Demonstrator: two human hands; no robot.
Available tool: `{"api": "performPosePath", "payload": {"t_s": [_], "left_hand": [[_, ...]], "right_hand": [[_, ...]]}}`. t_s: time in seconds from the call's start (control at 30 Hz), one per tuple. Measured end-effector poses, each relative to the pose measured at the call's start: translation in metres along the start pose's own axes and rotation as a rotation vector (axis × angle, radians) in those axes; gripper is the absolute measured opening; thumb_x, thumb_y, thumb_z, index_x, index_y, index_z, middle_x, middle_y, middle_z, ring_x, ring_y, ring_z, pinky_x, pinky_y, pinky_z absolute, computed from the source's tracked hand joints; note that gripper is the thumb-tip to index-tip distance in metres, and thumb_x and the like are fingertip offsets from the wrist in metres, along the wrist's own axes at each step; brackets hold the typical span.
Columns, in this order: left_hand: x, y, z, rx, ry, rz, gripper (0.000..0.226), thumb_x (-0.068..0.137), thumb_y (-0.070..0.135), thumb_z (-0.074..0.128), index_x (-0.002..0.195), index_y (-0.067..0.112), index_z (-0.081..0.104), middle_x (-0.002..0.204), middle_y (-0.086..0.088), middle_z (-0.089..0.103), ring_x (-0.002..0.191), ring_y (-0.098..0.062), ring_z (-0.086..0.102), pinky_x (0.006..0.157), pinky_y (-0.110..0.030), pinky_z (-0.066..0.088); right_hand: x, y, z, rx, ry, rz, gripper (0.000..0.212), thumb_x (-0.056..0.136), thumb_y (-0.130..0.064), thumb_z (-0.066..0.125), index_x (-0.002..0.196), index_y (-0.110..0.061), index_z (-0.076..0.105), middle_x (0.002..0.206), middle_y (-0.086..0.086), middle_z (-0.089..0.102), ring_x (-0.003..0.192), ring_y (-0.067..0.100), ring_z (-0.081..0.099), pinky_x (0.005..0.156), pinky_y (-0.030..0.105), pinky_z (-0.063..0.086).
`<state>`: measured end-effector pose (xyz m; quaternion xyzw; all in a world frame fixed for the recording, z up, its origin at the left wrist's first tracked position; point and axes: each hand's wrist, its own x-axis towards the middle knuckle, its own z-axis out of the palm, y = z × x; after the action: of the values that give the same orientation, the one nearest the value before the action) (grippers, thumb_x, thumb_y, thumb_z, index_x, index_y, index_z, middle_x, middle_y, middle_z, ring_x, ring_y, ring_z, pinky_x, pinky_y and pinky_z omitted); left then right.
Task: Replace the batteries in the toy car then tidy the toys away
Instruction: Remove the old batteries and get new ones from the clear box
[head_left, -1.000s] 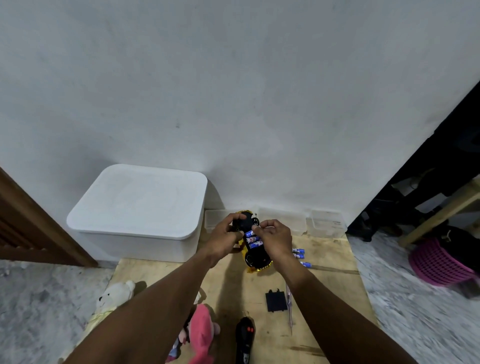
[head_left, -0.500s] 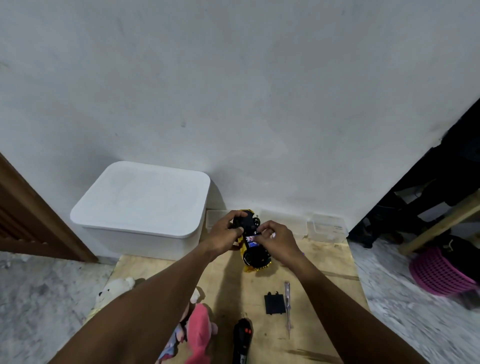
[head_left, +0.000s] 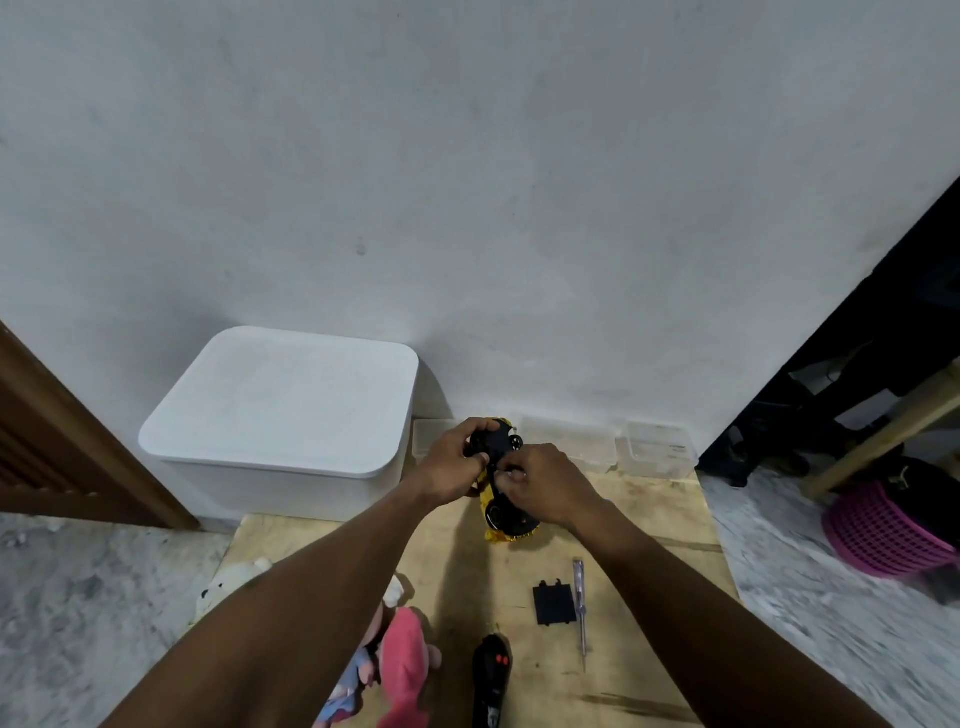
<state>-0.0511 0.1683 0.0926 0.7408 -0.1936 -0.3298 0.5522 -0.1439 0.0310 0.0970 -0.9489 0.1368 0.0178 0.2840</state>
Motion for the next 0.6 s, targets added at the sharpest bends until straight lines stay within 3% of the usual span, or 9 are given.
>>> {"api": "performPosePath", "payload": {"t_s": [0.07, 0.23, 0.3, 0.4, 0.5, 0.6], "left_hand": [[0.001, 0.0, 0.0, -0.001, 0.002, -0.001, 0.044, 0.096, -0.005, 0.044, 0.124, 0.026, 0.058, 0.106, -0.007, 0.059, 0.074, -0.018, 0.06, 0.058, -0.028, 0.056], [0.0, -0.004, -0.003, -0.035, 0.028, -0.016, 0.043, 0.097, -0.004, 0.045, 0.122, 0.029, 0.058, 0.115, -0.011, 0.061, 0.085, -0.025, 0.064, 0.065, -0.034, 0.06], [0.0, -0.007, -0.005, -0.061, 0.035, -0.036, 0.042, 0.097, -0.003, 0.045, 0.121, 0.03, 0.058, 0.115, -0.014, 0.062, 0.087, -0.027, 0.065, 0.067, -0.037, 0.061], [0.001, -0.008, -0.009, -0.097, 0.036, -0.057, 0.042, 0.097, -0.002, 0.045, 0.123, 0.029, 0.057, 0.113, -0.015, 0.059, 0.087, -0.028, 0.064, 0.062, -0.034, 0.058], [0.002, -0.005, -0.012, -0.114, 0.031, -0.055, 0.042, 0.098, -0.001, 0.045, 0.124, 0.029, 0.056, 0.118, -0.017, 0.059, 0.088, -0.028, 0.064, 0.06, -0.03, 0.056], [0.001, -0.002, -0.012, -0.117, 0.035, -0.051, 0.041, 0.098, -0.002, 0.045, 0.125, 0.027, 0.056, 0.118, -0.017, 0.06, 0.084, -0.025, 0.063, 0.058, -0.029, 0.055]], "right_hand": [[0.002, -0.001, 0.0, -0.038, -0.017, -0.024, 0.022, 0.087, -0.026, 0.054, 0.093, -0.017, 0.073, 0.087, 0.007, 0.069, 0.076, 0.025, 0.063, 0.062, 0.033, 0.048], [0.002, 0.004, -0.002, 0.193, -0.022, 0.035, 0.023, 0.095, -0.023, 0.05, 0.103, -0.025, 0.071, 0.1, 0.002, 0.07, 0.09, 0.018, 0.065, 0.075, 0.033, 0.053], [0.003, 0.002, -0.003, 0.376, 0.009, 0.115, 0.026, 0.097, -0.019, 0.047, 0.1, -0.023, 0.073, 0.092, 0.0, 0.07, 0.08, 0.012, 0.065, 0.066, 0.029, 0.053], [0.002, 0.005, -0.01, 0.694, 0.022, 0.319, 0.025, 0.096, -0.018, 0.05, 0.1, -0.019, 0.074, 0.075, 0.002, 0.066, 0.044, 0.007, 0.044, 0.042, 0.019, 0.029], [-0.002, 0.018, -0.012, 0.897, -0.001, 0.346, 0.016, 0.091, -0.014, 0.064, 0.104, -0.016, 0.073, 0.075, 0.003, 0.064, 0.045, 0.01, 0.034, 0.043, 0.019, 0.025], [-0.003, 0.022, -0.011, 1.036, 0.102, 0.389, 0.017, 0.094, -0.022, 0.066, 0.102, -0.007, 0.069, 0.074, 0.004, 0.058, 0.048, 0.011, 0.036, 0.044, 0.022, 0.028]]}}
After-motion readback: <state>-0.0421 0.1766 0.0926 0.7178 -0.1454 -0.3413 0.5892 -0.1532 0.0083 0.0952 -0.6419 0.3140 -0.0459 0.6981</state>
